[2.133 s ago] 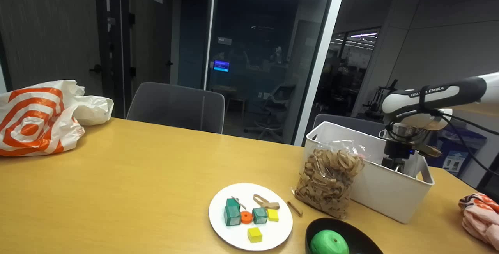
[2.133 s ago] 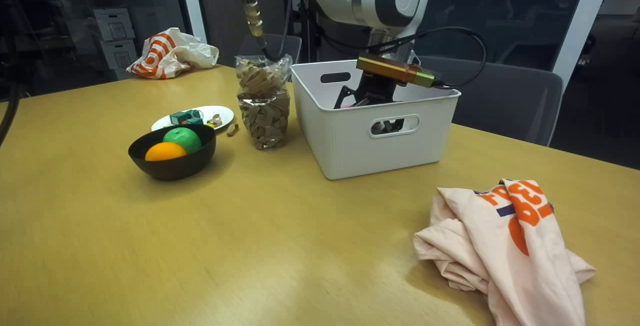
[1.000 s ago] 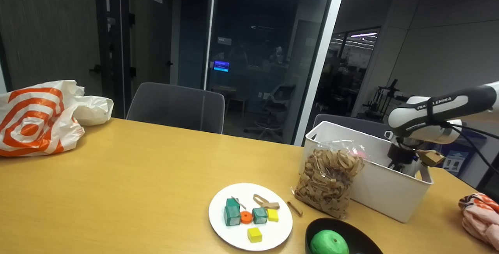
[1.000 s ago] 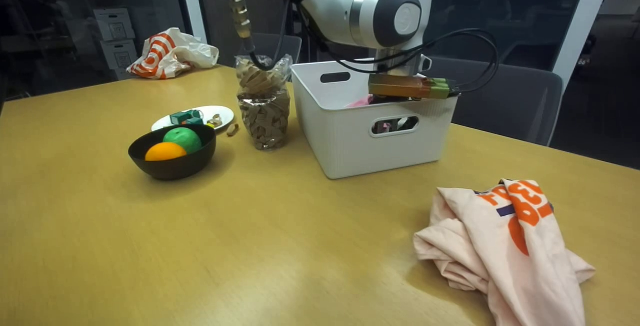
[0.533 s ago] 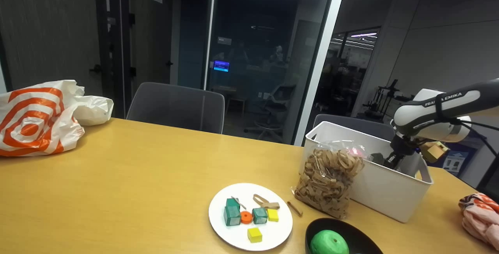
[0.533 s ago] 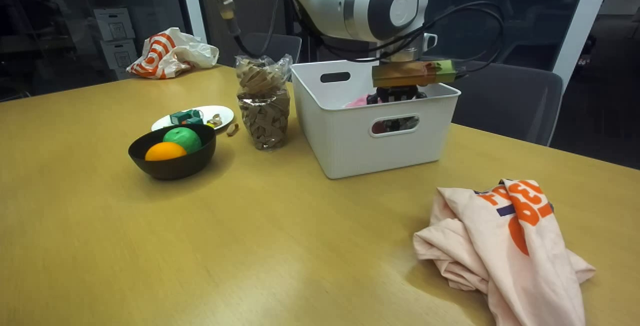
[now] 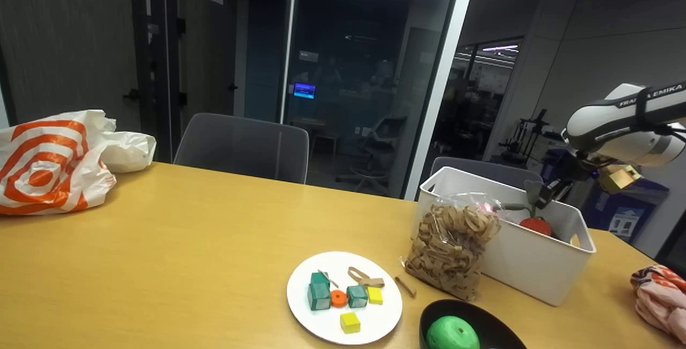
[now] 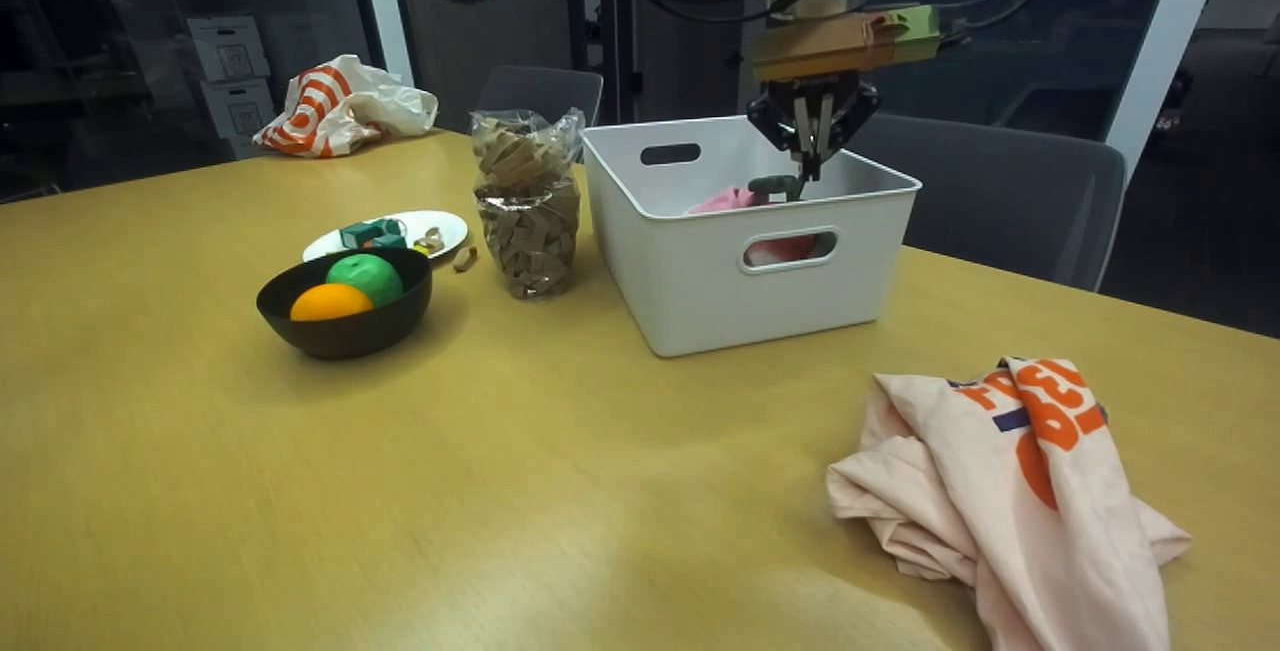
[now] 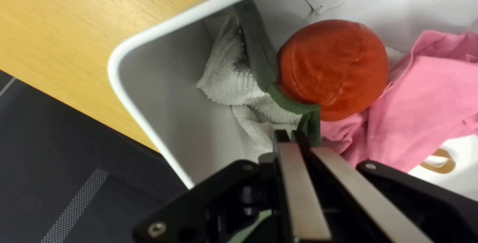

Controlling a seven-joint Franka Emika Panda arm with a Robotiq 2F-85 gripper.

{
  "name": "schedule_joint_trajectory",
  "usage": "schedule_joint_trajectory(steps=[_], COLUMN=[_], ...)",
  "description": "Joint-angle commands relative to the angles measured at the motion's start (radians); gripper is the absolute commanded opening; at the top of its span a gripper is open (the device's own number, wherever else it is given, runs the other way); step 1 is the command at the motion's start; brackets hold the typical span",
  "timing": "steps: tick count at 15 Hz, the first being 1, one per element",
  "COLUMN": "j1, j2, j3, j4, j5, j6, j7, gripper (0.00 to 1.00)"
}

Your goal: Put some of the items in the basket on the table

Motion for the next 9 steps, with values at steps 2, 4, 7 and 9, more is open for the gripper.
schedule_joint_trajectory(steps=[2,4,7,9], j1=[-0.029,-0.037,-0.051,-0.059], j2=[-0.095,-0.131,-0.193,-0.241], j3=[0.025,0.020,0.009,0.000], j4=[-0.048,-0.046,-0.046,-0.055], j5=[0.089,0.124,0.177,0.218], j6=[0.032,0.041,0.038,0.023], j7=[-0.066,-0.095,-0.144,-0.185], gripper=[0.07,0.06,0.06,0.06])
